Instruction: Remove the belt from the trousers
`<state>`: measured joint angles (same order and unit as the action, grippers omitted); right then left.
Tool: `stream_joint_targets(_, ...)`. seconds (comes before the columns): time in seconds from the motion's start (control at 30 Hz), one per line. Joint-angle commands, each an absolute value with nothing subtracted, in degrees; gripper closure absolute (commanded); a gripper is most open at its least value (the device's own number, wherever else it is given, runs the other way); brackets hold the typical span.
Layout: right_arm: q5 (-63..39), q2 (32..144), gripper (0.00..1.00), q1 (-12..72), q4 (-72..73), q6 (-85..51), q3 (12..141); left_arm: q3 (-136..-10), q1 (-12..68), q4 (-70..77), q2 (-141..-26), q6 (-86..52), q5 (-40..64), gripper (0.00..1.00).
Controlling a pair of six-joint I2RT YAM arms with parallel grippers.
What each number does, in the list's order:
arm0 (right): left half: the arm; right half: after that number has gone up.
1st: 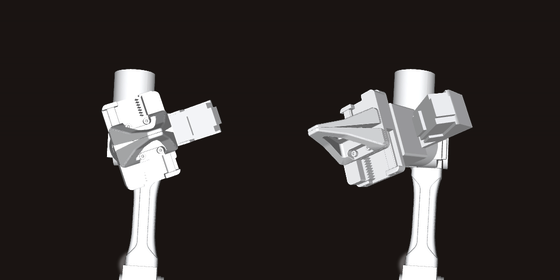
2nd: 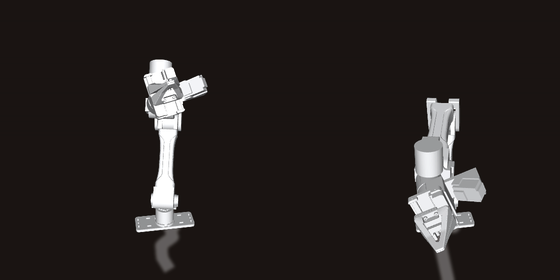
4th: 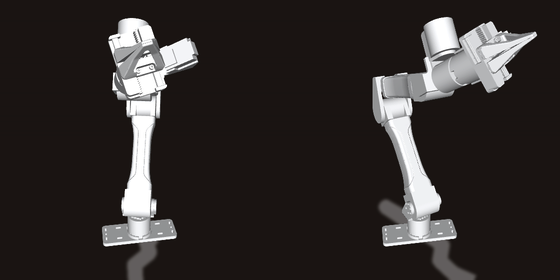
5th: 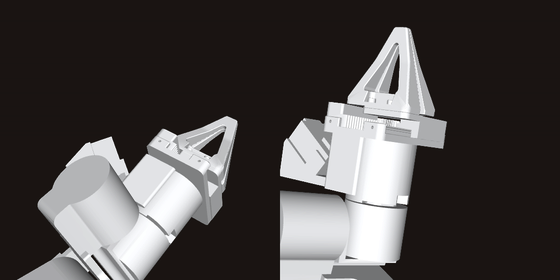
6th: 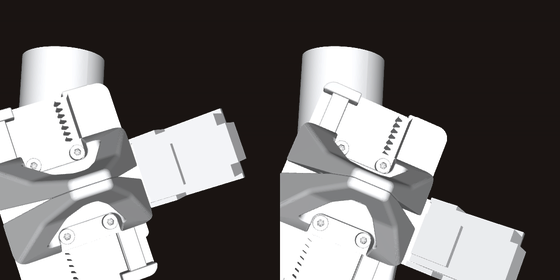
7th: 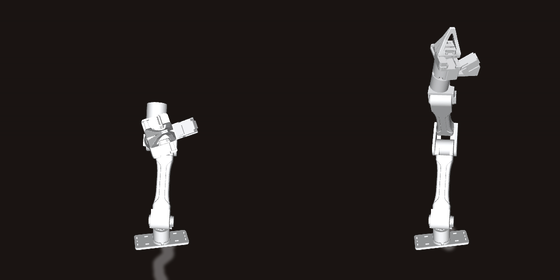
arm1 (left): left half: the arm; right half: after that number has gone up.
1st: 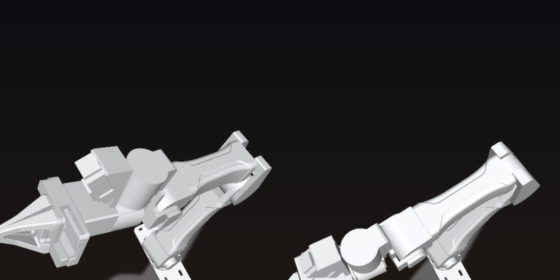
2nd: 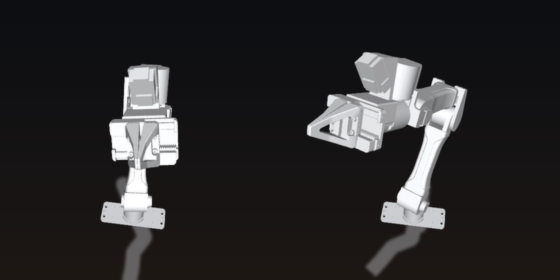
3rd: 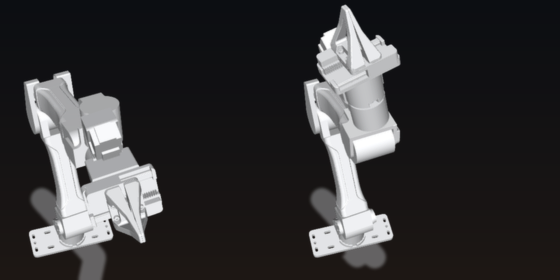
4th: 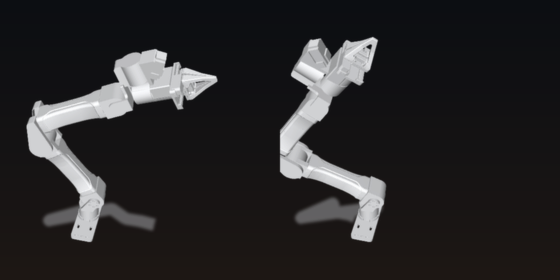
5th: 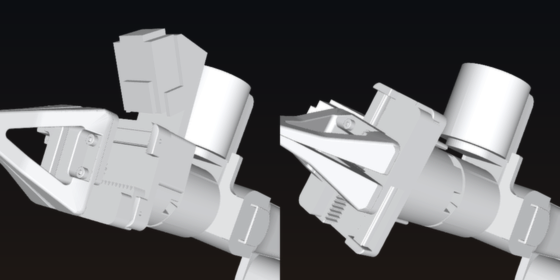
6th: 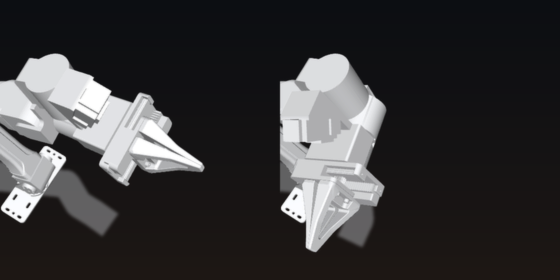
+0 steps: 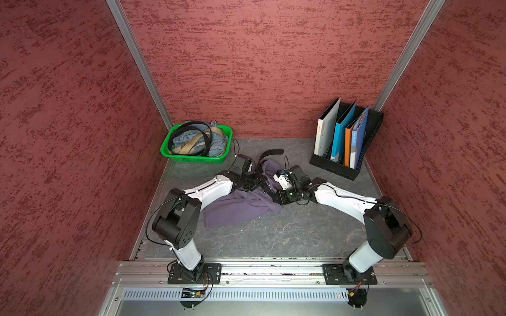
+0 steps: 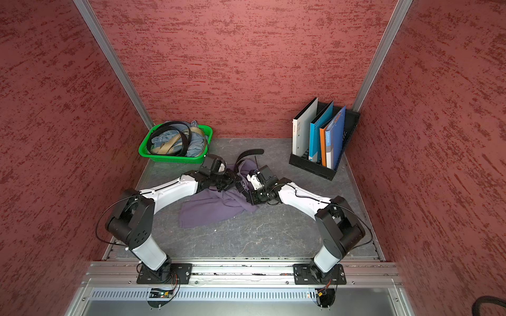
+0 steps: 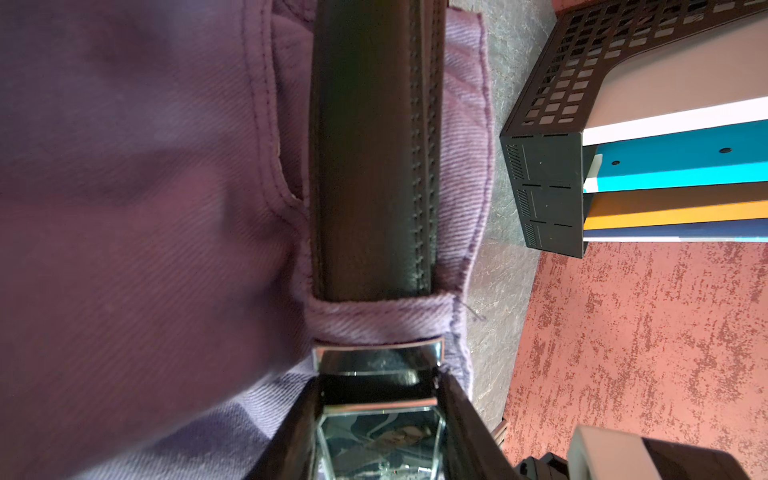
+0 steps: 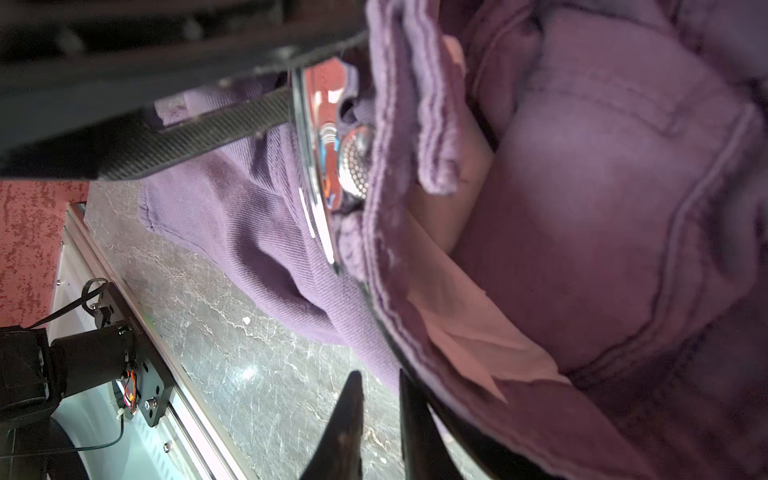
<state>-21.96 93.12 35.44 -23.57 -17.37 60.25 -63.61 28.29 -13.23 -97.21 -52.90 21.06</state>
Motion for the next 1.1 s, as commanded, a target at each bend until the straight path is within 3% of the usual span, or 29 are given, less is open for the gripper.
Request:
stream_joint_targets(0.0,-20.46,93.21,0.81,35.18,-19.58,-17.25,60.77,-65.00,28.39,-15.45,-96.49,-51.04,21.66,1.00)
stream_joint_targets(0.2,-21.59,93.21,0.82,35.16,-18.30,-17.67,61.70,-65.21,28.39,-16.08,-97.42,-51.28,21.63,1.00)
stream_joint_targets(0.57,-17.73,87.19,0.73,34.25,-25.50,-15.03,62.68,-75.93,27.16,-31.88,-103.19,-43.48,19.31,1.00)
stream_joint_targets(1.07,-20.93,91.61,0.72,33.84,-23.30,-15.91,62.82,-76.25,26.82,-30.91,-103.01,-43.94,21.44,1.00)
